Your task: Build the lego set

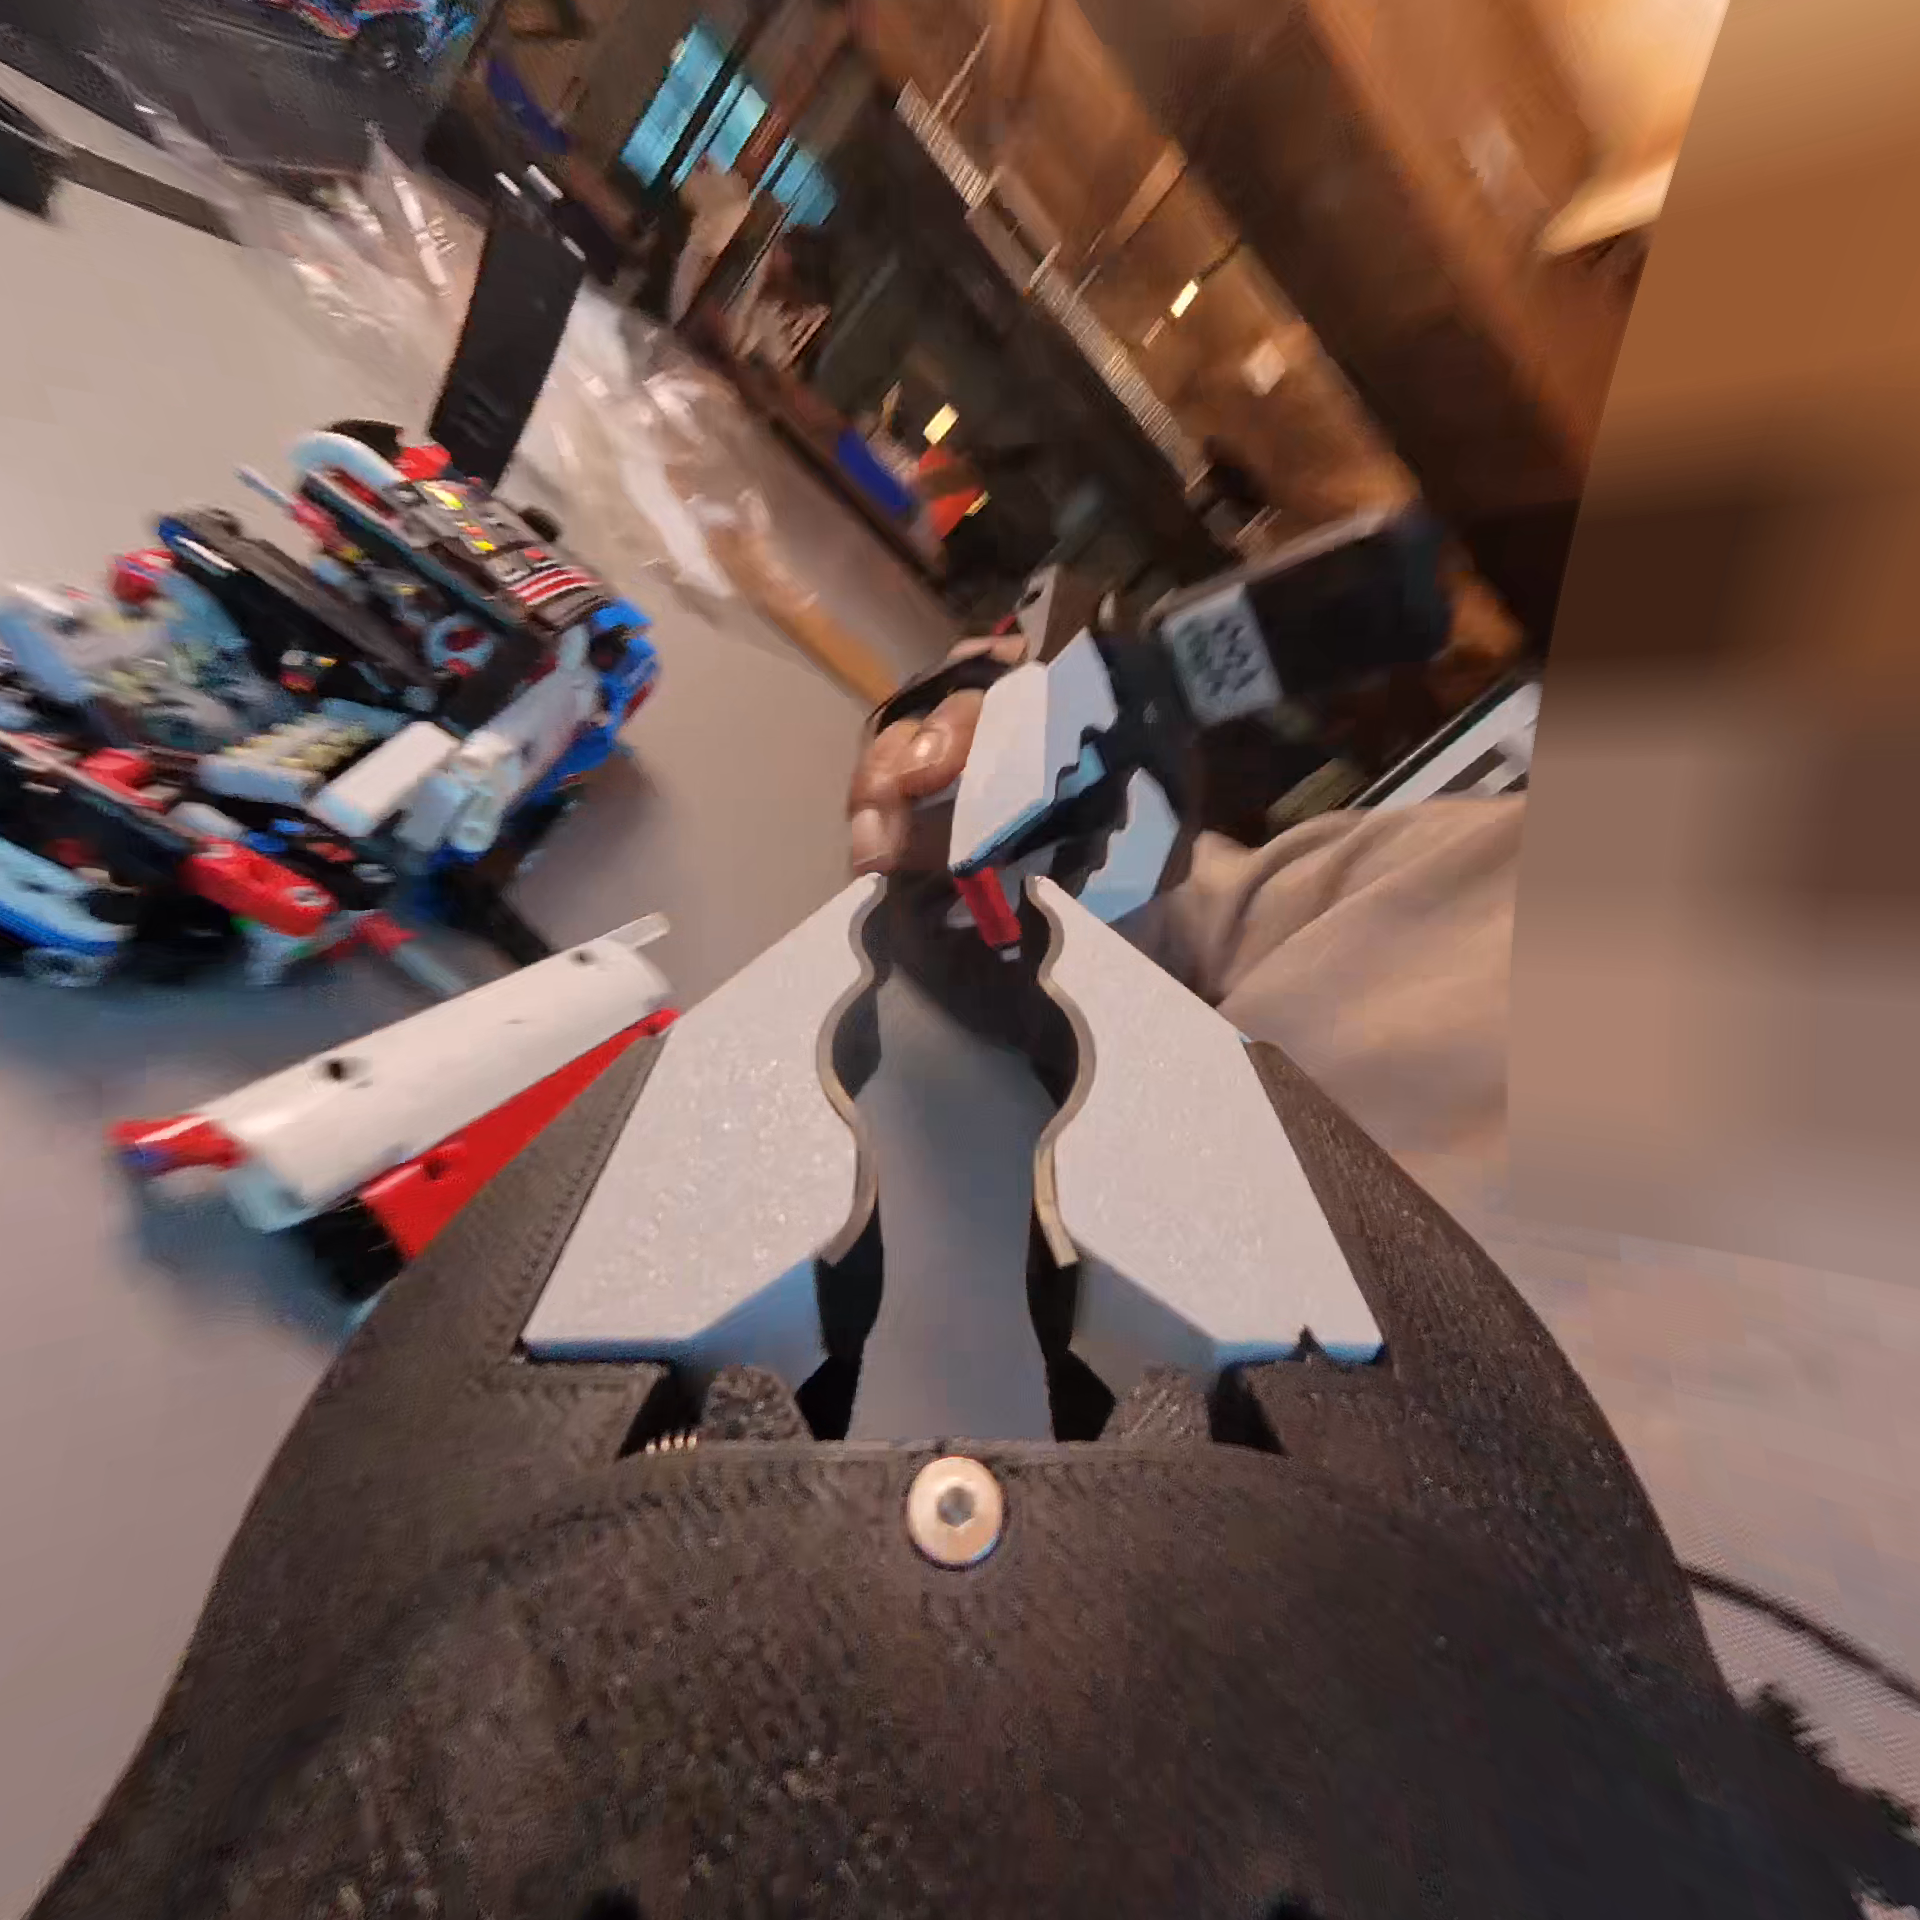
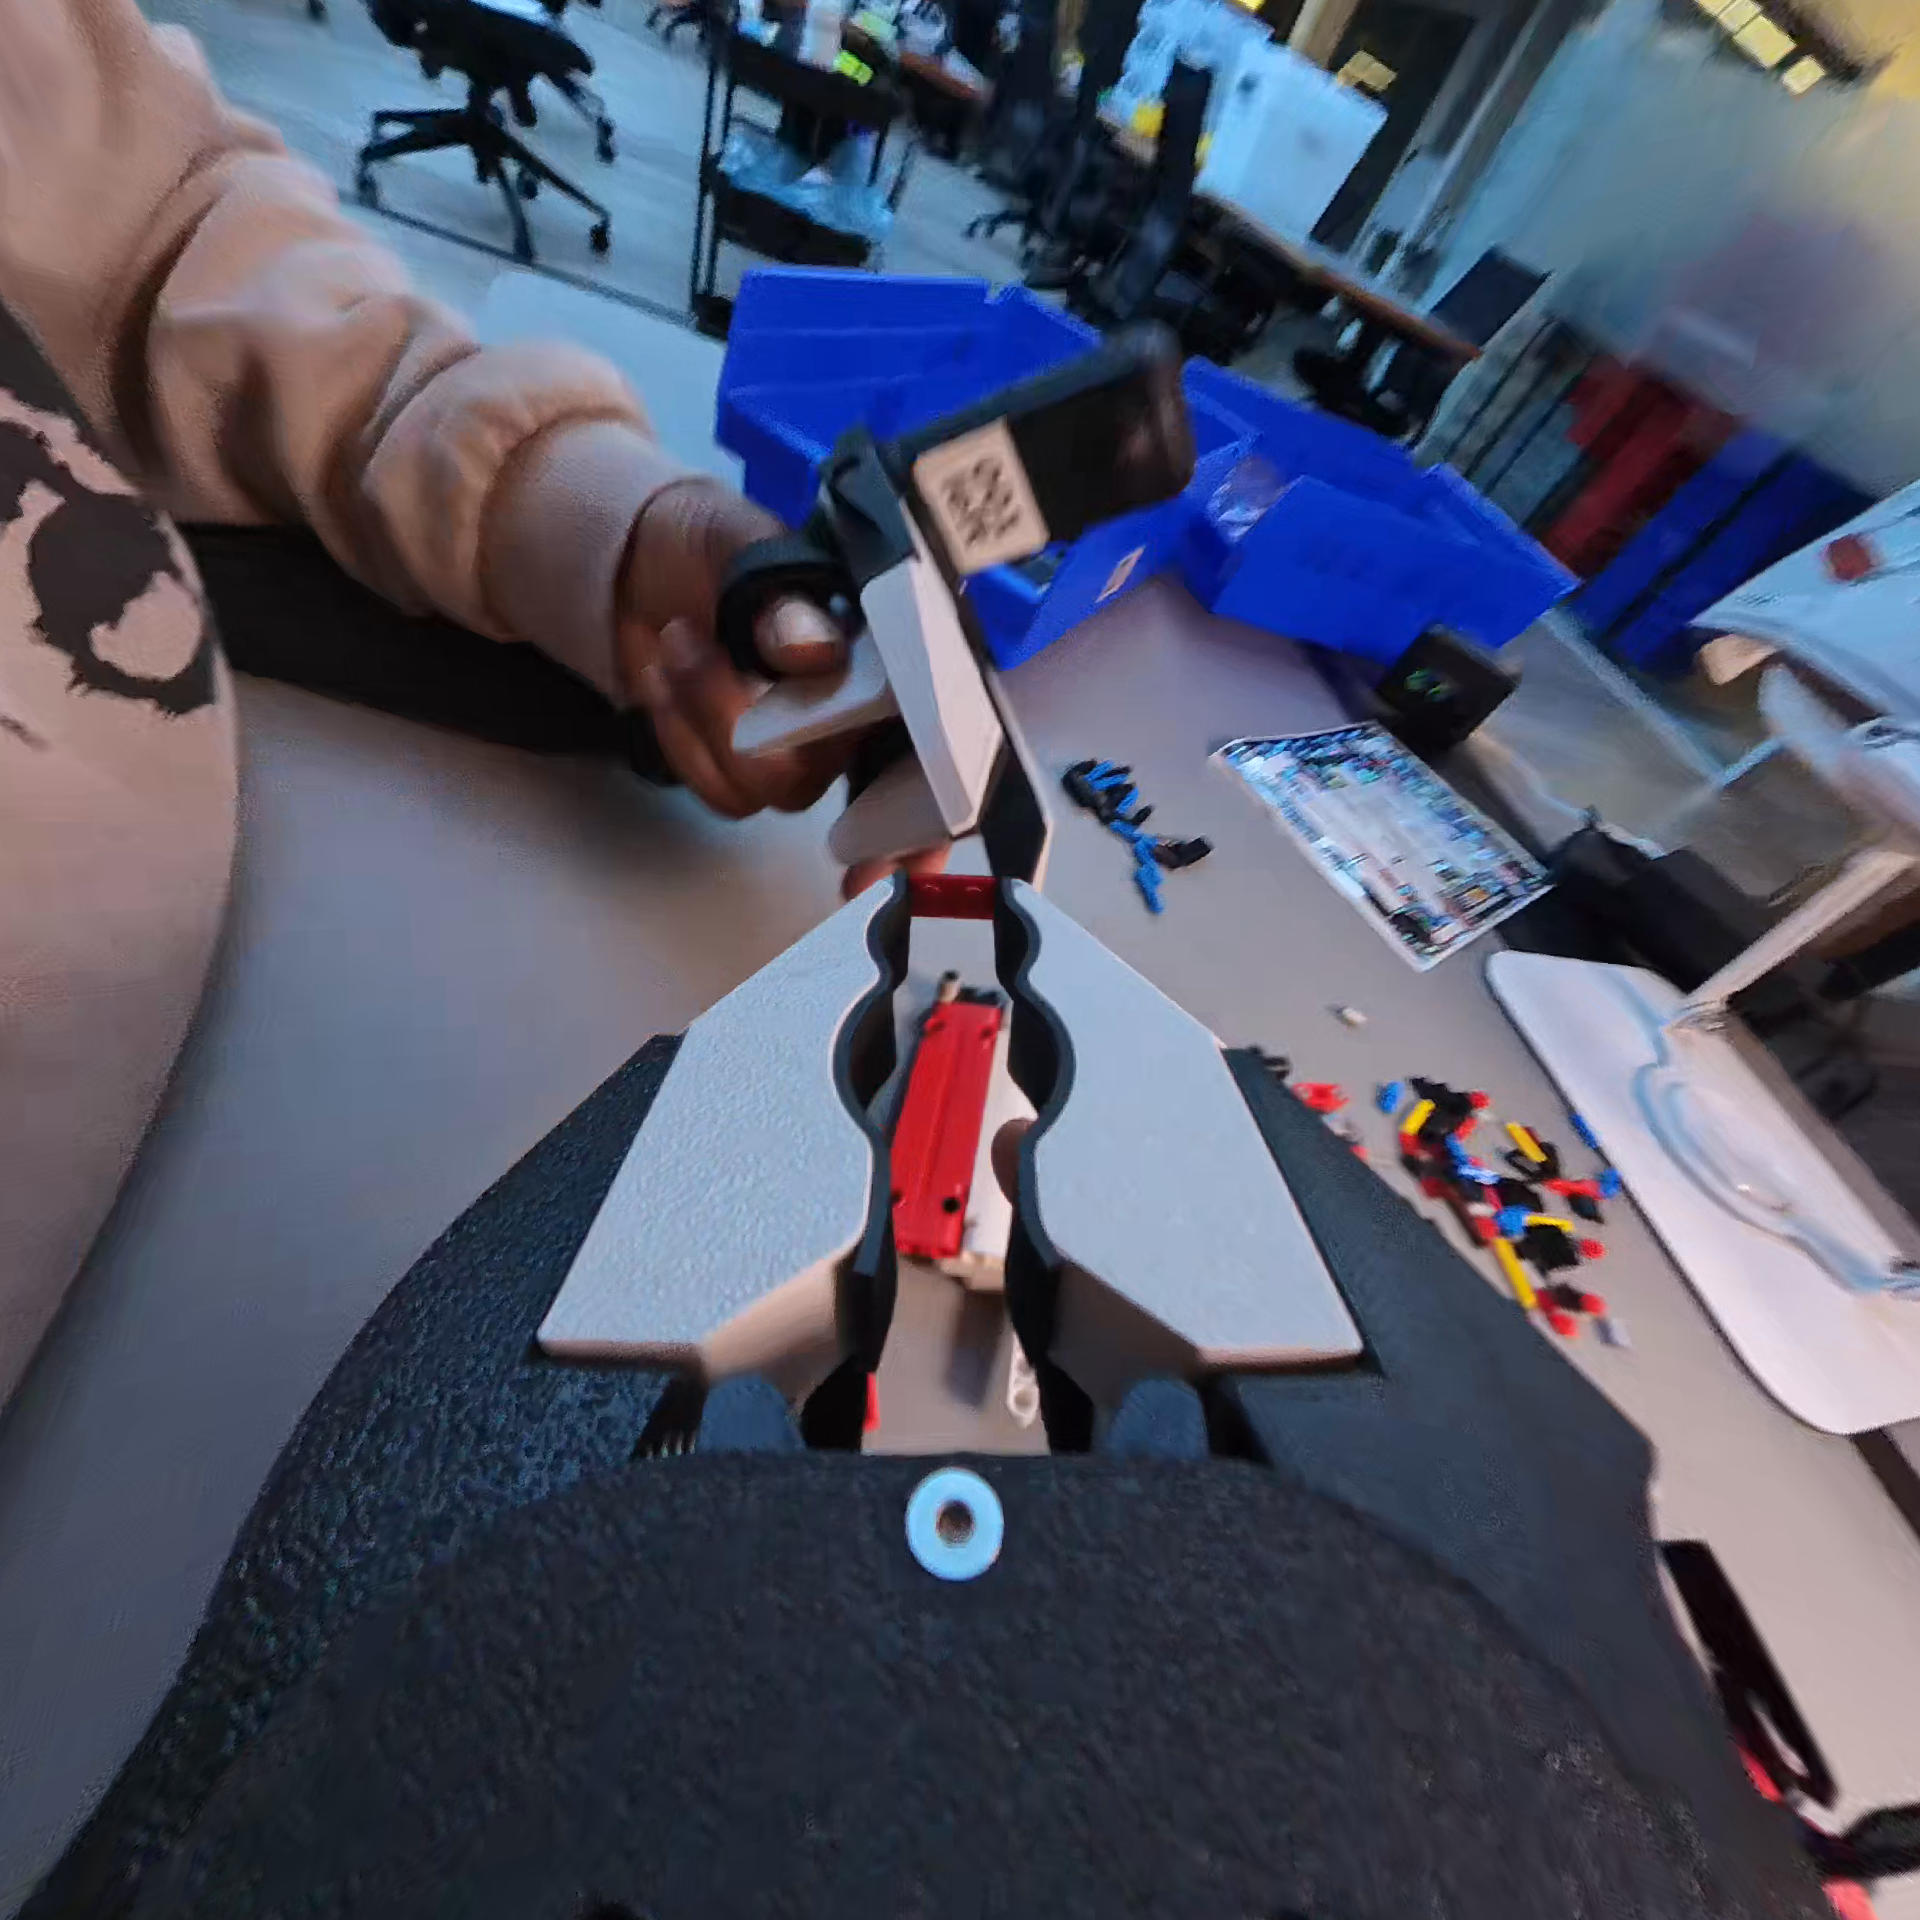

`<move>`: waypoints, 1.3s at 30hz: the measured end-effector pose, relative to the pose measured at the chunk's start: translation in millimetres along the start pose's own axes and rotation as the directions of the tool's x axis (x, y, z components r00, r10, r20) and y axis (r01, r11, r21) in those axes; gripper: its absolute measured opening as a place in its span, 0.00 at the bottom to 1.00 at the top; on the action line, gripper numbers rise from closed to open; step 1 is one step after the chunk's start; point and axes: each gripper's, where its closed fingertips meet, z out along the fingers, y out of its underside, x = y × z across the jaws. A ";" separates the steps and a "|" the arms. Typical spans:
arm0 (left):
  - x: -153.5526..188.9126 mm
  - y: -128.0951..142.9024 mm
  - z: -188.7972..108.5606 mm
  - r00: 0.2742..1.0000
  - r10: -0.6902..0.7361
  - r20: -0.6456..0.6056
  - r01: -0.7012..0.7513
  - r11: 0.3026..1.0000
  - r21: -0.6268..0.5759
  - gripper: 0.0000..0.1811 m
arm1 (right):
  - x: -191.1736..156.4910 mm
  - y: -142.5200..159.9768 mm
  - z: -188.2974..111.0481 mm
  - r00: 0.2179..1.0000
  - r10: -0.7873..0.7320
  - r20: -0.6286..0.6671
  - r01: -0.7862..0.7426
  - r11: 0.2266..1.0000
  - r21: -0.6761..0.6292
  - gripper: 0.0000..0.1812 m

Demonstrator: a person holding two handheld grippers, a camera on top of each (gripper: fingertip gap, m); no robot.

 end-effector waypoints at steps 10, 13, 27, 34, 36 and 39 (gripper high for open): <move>-44.1 83.9 -51.3 0.742 0.627 0.237 -0.315 0.638 -0.703 0.13 | -59.1 63.1 37.1 0.884 0.086 0.460 0.150 0.879 -0.452 0.07; -49.5 102.6 -50.9 0.722 0.656 0.220 -0.310 0.591 -0.745 0.13 | -63.3 70.4 45.8 0.848 0.087 0.524 0.222 0.838 -0.498 0.07; -53.8 105.9 -41.0 0.667 0.730 0.149 -0.393 0.514 -0.763 0.08 | -66.5 86.1 50.3 0.813 0.110 0.572 0.285 0.781 -0.556 0.07; -54.8 105.2 -39.7 0.659 0.742 0.125 -0.424 0.503 -0.753 0.08 | -66.0 86.4 50.8 0.810 0.109 0.577 0.294 0.775 -0.559 0.07; -54.8 105.1 -39.6 0.653 0.748 0.118 -0.433 0.497 -0.752 0.08 | -65.9 86.6 50.9 0.812 0.114 0.572 0.289 0.774 -0.564 0.07; -55.0 104.6 -39.6 0.638 0.762 0.108 -0.451 0.484 -0.750 0.08 | -66.0 87.5 51.1 0.813 0.122 0.569 0.293 0.760 -0.581 0.07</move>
